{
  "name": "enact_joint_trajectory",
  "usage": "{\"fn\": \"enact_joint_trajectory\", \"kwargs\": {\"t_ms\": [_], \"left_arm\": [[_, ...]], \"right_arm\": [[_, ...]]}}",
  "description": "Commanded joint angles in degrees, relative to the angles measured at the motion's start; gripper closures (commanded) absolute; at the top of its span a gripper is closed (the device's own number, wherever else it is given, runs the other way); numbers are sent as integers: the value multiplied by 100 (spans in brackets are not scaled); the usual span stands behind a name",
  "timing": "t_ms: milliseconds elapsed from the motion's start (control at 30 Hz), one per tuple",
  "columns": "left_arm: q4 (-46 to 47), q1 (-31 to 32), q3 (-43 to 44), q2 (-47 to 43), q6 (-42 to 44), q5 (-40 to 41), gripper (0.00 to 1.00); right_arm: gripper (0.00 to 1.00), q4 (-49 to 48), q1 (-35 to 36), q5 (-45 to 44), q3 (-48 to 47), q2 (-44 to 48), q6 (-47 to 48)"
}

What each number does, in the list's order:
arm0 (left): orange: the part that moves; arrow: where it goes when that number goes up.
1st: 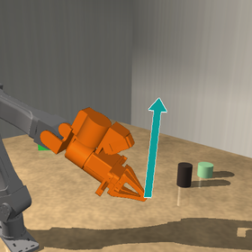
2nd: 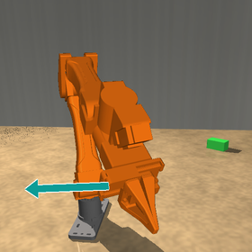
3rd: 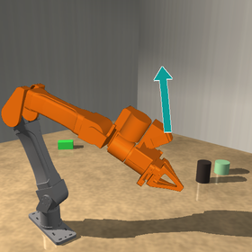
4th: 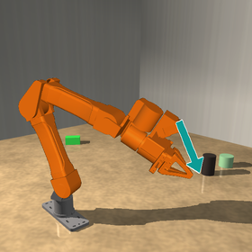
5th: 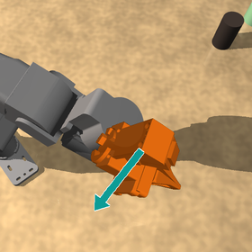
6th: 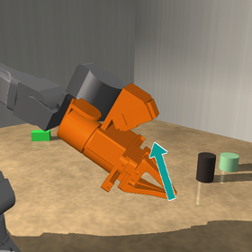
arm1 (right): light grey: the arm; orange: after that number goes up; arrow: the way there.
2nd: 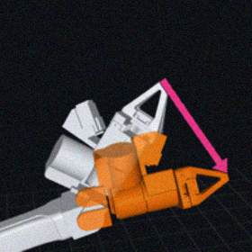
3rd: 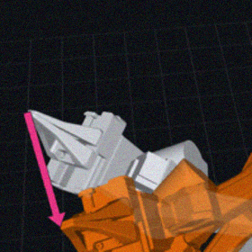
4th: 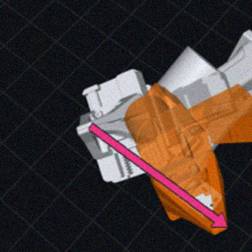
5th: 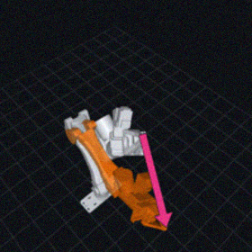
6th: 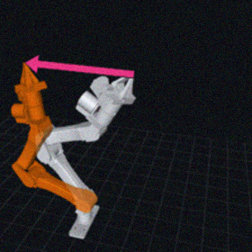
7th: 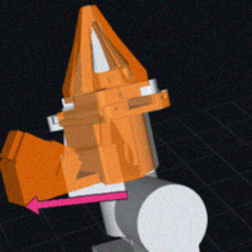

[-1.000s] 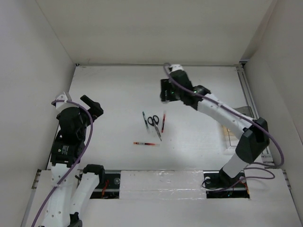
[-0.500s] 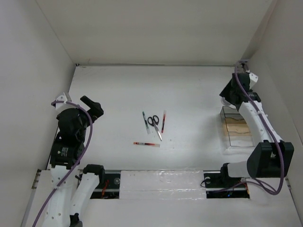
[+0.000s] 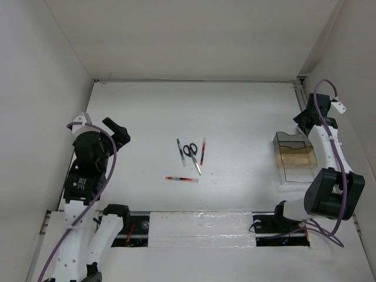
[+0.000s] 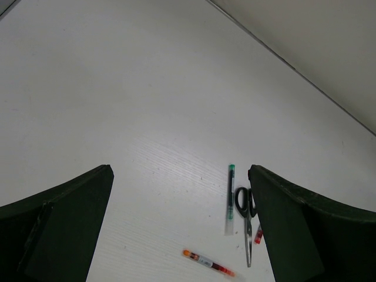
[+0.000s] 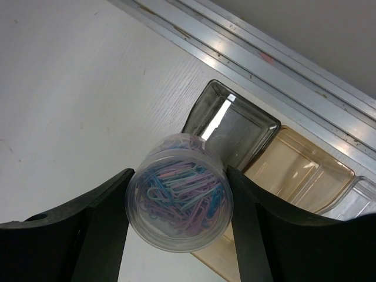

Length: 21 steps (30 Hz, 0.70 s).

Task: Sort the stationery into containers
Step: Place the stationery into the container

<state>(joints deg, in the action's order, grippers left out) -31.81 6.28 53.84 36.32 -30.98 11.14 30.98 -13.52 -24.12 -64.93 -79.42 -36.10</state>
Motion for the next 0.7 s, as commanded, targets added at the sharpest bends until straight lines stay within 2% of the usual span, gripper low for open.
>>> {"fn": "enact_joint_trajectory", "kwargs": {"t_ms": [0,667], "left_arm": [[246,-4,-41,34,31,-24,0],[246,-4,-41,86,31,-24,0]], "right_arm": [[100,-233,-90,-207,-134,58,-353],[100,-312,-309,-559,-117,-890,-705]]}}
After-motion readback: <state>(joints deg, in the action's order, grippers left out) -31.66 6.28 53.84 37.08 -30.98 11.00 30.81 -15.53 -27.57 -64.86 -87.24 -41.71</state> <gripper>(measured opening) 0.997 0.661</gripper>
